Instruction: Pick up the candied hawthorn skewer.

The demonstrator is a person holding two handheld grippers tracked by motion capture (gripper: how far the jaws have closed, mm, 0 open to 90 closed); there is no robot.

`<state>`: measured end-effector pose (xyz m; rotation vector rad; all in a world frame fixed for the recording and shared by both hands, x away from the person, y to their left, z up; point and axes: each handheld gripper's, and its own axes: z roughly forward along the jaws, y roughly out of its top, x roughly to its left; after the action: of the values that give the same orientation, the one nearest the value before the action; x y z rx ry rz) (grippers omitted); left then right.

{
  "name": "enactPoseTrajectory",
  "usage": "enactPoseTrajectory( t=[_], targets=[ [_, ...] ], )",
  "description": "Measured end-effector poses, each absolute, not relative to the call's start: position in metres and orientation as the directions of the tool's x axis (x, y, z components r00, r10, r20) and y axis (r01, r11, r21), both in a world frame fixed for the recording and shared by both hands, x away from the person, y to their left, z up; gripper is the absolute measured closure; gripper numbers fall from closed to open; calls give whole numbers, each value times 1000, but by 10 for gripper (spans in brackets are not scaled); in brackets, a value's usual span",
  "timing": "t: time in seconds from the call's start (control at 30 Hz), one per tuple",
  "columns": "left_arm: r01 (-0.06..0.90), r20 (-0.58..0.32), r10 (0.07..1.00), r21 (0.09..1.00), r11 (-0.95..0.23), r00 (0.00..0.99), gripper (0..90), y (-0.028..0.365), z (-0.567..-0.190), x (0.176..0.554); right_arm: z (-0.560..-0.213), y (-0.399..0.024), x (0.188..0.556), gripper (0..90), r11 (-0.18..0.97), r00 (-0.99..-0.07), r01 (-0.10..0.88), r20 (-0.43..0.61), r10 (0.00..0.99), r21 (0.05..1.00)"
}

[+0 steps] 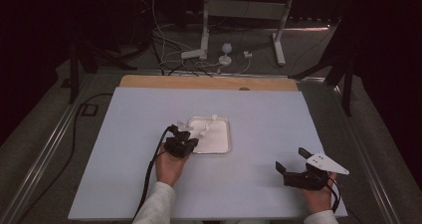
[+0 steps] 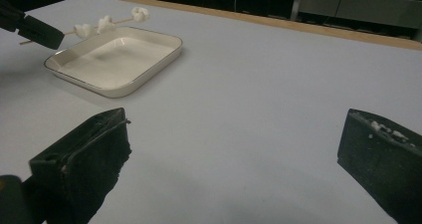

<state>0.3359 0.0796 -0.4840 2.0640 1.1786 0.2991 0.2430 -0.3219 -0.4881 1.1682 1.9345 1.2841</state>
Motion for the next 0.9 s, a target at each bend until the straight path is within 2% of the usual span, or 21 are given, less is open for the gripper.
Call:
enactPoseTrajectory(
  t=[0.27,0.4,0.9],
  targets=[
    [624,-155,811,724,-295,564,898,86,-481,328,-486,-319,244,0,134,-503,381,84,860,915],
    [610,-153,808,737,-291,569,898,92,-480,325,-483,-315,245,0,150,-521,374,73,850,915],
    [569,-163,804,785,-246,572,898,116,-475,307,-444,-295,276,0,143,-569,361,96,817,922]
  ],
)
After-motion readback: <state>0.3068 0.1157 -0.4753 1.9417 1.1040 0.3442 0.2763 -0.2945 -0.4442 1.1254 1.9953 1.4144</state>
